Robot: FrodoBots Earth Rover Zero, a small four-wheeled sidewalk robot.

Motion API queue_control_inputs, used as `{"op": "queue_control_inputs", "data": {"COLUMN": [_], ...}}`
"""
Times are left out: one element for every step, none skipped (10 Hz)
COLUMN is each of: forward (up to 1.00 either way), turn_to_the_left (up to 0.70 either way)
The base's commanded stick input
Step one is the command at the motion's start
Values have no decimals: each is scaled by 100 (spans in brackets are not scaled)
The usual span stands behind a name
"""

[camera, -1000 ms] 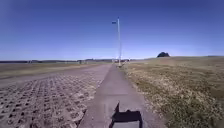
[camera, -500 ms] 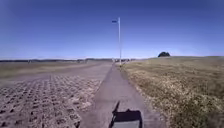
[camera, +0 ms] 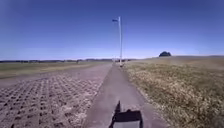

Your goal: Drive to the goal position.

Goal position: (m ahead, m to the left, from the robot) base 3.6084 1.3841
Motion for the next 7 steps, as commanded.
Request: {"op": "queue_control_inputs", "data": {"forward": [70,70,70,85,85,85,85], "turn_to_the_left": [0,0,0,-2,-7,-29,-14]}}
